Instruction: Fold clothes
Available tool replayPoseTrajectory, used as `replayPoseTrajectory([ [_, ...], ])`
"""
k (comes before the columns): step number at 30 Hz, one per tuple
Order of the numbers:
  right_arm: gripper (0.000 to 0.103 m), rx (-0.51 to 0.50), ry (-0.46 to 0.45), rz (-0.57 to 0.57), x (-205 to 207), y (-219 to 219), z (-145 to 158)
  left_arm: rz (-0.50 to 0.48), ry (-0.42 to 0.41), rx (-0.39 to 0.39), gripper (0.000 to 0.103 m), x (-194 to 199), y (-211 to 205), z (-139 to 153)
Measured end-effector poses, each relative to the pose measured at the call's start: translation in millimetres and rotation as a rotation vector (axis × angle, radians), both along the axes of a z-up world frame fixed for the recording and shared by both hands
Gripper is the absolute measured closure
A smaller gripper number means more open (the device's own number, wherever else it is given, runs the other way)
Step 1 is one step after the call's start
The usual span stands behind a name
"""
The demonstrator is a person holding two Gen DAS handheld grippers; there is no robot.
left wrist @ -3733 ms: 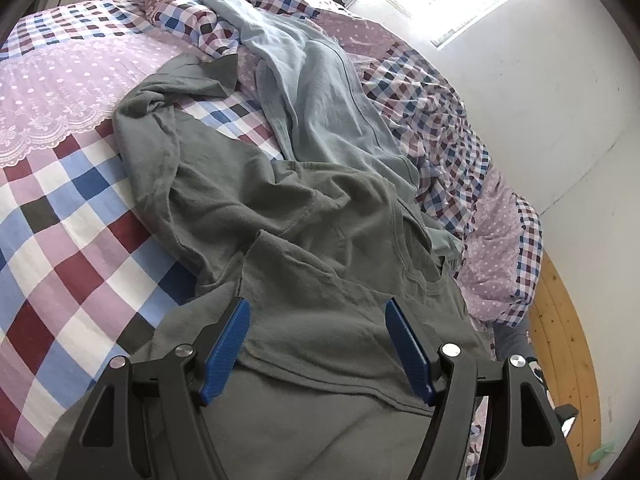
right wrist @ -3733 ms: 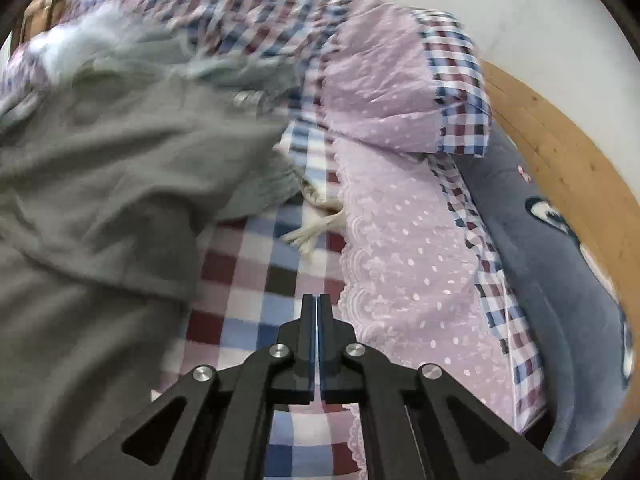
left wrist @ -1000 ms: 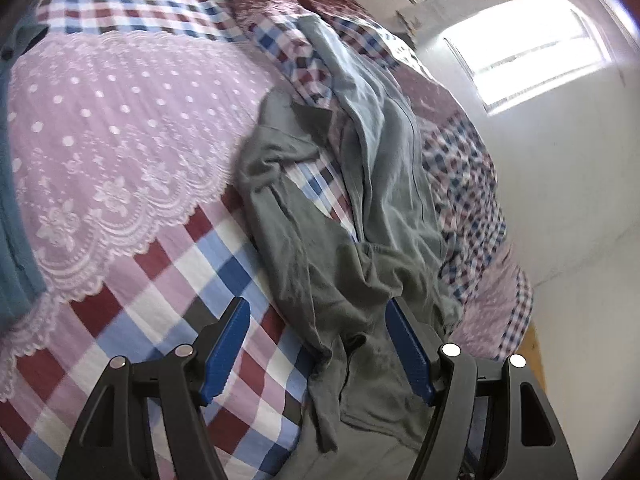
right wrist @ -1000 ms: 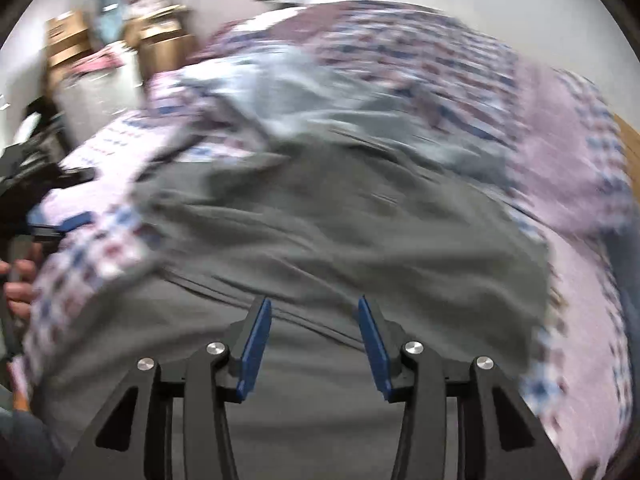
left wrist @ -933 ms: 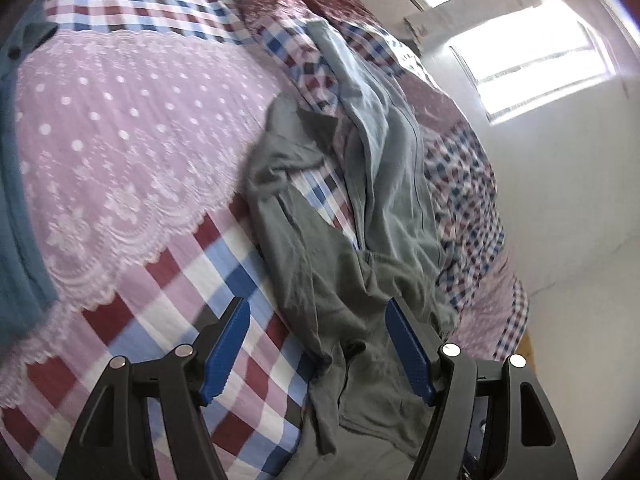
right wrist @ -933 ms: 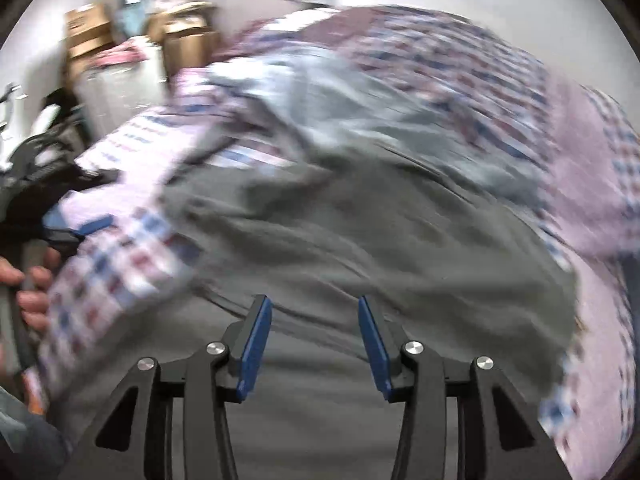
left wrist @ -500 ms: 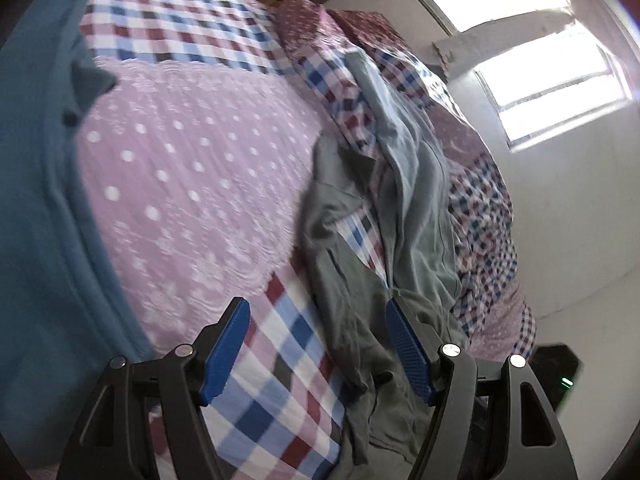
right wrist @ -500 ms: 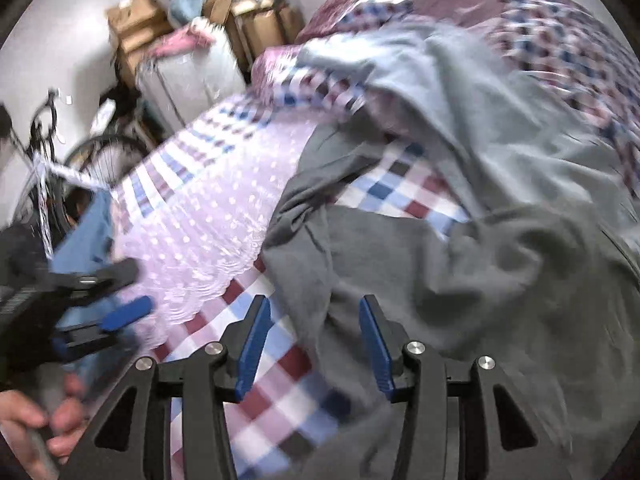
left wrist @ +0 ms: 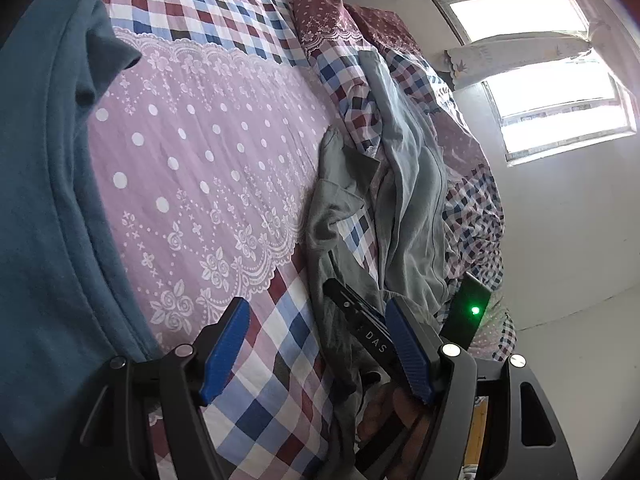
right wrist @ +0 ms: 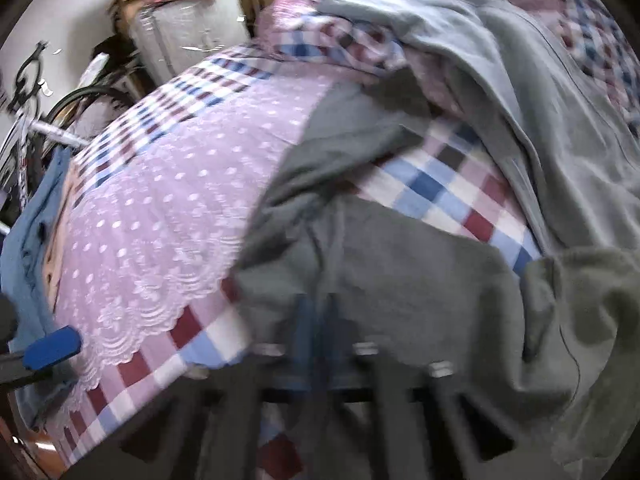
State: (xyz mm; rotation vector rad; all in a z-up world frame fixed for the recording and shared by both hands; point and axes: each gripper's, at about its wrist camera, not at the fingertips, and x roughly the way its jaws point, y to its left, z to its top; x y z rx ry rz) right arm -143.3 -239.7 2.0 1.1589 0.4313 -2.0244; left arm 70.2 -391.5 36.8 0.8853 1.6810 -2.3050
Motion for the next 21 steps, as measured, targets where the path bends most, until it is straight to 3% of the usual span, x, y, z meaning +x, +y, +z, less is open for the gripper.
replayPoseTrajectory([
  [11,0.098,0.087,0.128,0.332,89,-9,16,0.042,-0.017,0.026,0.029,6,-7,-6],
  [15,0.085,0.047,0.022,0.344,86,10,20,0.055,-0.026,0.033,0.029,9,-10,-8],
  [18,0.050,-0.136,-0.051,0.193,56,37,37,0.058,-0.027,0.036,0.029,10,-11,-8],
  [21,0.048,-0.205,-0.096,-0.001,18,46,36,0.058,-0.031,0.028,0.029,9,-10,-7],
])
